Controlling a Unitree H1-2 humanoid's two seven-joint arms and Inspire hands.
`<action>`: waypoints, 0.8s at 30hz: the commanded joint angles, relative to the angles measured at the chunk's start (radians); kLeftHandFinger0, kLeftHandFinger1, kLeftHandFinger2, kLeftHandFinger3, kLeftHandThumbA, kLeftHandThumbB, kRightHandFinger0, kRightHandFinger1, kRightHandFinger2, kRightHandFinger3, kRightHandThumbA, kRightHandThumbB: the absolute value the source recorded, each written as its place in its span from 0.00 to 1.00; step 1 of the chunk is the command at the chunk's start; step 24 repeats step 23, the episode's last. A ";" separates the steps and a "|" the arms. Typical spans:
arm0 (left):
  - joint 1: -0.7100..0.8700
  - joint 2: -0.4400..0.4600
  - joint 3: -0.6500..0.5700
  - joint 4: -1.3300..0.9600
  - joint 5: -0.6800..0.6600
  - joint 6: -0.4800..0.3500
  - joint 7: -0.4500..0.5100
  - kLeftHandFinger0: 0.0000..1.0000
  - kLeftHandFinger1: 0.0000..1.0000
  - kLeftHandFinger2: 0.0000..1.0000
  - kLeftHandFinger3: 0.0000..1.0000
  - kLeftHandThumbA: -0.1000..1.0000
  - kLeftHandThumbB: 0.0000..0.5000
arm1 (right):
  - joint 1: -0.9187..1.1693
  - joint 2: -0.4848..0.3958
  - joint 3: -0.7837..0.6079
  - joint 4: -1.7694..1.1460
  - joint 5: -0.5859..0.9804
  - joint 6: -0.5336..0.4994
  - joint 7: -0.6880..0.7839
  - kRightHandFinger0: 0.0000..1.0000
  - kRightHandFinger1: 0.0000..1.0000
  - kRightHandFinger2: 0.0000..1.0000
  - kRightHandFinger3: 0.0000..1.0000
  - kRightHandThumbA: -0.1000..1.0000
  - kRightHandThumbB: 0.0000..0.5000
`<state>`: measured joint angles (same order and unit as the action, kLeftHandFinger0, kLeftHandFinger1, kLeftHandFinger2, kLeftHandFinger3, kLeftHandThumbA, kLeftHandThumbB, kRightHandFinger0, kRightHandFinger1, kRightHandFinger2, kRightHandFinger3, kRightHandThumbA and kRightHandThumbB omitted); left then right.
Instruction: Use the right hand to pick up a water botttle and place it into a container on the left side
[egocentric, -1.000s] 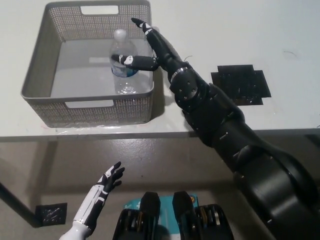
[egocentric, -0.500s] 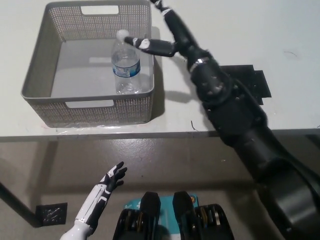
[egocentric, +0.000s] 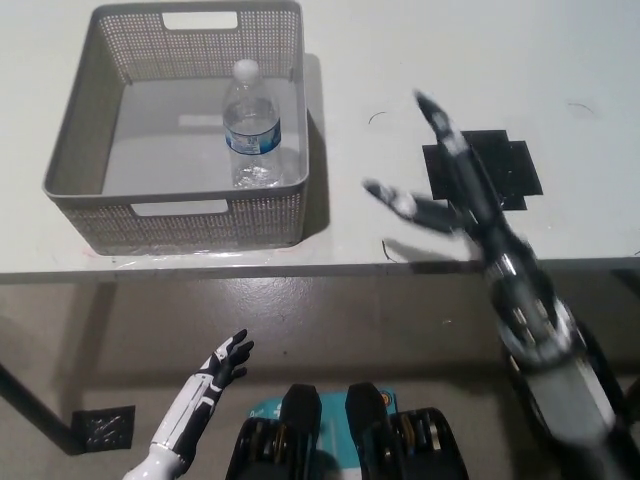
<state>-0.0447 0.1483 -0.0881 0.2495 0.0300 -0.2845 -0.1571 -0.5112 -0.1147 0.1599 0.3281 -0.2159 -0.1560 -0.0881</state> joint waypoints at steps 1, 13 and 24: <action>-0.011 0.023 0.013 -0.035 -0.007 -0.010 -0.007 1.00 1.00 1.00 1.00 1.00 0.72 | 0.382 -0.078 -0.103 -0.607 0.187 -0.101 0.030 1.00 1.00 1.00 1.00 1.00 0.83; -0.031 0.025 0.017 -0.014 -0.004 -0.026 -0.002 1.00 1.00 1.00 1.00 1.00 0.73 | 0.645 -0.042 -0.043 -0.251 0.277 -0.310 0.124 1.00 1.00 1.00 1.00 0.98 0.77; -0.041 0.011 0.030 0.012 -0.006 -0.051 0.012 1.00 1.00 1.00 1.00 1.00 0.71 | 0.661 -0.044 -0.067 -0.217 0.319 -0.304 0.164 1.00 1.00 1.00 1.00 0.96 0.76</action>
